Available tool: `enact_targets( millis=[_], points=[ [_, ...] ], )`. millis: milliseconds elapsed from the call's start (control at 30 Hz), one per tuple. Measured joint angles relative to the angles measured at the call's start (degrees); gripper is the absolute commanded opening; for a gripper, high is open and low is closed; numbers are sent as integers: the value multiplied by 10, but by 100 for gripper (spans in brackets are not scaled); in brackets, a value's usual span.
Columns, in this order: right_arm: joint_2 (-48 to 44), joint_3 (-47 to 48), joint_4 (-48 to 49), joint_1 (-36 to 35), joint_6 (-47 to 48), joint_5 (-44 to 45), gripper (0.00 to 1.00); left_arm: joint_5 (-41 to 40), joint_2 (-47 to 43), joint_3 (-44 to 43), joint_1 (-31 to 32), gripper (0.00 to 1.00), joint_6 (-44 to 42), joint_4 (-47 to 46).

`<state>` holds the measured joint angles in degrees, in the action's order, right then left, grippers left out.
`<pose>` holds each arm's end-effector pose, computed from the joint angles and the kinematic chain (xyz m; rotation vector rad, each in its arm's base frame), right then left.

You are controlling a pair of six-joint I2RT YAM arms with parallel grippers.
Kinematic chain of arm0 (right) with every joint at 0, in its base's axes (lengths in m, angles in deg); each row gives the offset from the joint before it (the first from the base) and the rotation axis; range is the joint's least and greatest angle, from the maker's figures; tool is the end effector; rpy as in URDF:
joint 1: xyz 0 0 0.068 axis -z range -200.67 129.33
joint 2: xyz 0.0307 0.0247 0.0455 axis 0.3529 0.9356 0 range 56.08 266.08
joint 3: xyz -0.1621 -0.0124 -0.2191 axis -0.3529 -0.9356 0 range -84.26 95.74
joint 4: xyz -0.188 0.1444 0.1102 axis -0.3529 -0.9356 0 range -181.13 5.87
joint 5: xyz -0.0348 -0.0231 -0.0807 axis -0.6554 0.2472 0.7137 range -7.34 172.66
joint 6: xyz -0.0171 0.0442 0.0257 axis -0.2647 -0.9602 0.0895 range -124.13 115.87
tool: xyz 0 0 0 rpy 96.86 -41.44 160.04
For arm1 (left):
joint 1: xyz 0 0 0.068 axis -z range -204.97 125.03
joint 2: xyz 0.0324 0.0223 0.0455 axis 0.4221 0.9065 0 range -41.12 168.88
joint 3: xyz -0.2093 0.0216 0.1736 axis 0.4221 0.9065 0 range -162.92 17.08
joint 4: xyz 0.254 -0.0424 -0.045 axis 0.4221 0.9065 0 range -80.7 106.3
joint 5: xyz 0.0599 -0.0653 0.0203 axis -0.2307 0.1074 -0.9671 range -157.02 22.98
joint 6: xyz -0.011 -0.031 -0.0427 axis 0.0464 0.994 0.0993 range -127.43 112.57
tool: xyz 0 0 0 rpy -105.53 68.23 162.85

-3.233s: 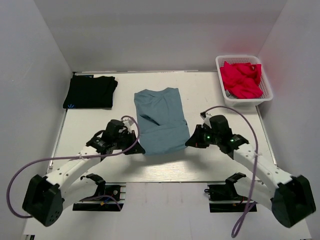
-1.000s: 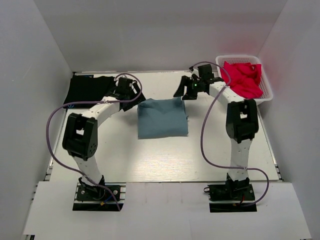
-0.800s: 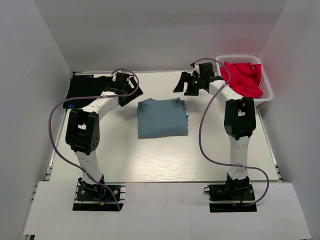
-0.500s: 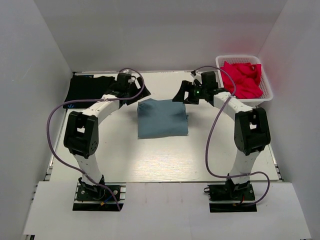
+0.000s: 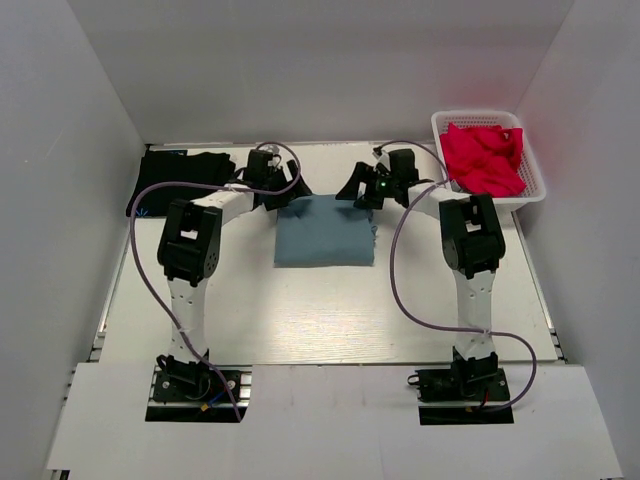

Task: Fold and stack the t-shirts
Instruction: Fold the long partially folded tshirt into a neat square

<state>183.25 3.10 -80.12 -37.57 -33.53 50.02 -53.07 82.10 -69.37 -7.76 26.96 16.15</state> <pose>0.4636 0.1610 0.1523 -0.0907 2.2874 1.0648 0.4514 -0.1488 0.1609 -0.2358 2.4098 -0.7173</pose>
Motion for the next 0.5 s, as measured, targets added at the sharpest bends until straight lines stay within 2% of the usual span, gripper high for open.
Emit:
enact_targets(
  millis=[167, 300, 400, 500],
  points=[
    [8, 4, 20, 11, -5, -4, 90, 5, 20, -22, -2, 100, -4, -6],
    [8, 18, -4, 9, 13, -5, 90, 0, 19, -33, -2, 100, -15, 11],
    [-2, 24, -36, 5, 32, 7, 90, -35, 14, -63, 1, 100, -26, 57],
    [-53, 1, -66, -1, 47, 28, 90, -70, -15, -77, 5, 100, -42, 85]
  ],
)
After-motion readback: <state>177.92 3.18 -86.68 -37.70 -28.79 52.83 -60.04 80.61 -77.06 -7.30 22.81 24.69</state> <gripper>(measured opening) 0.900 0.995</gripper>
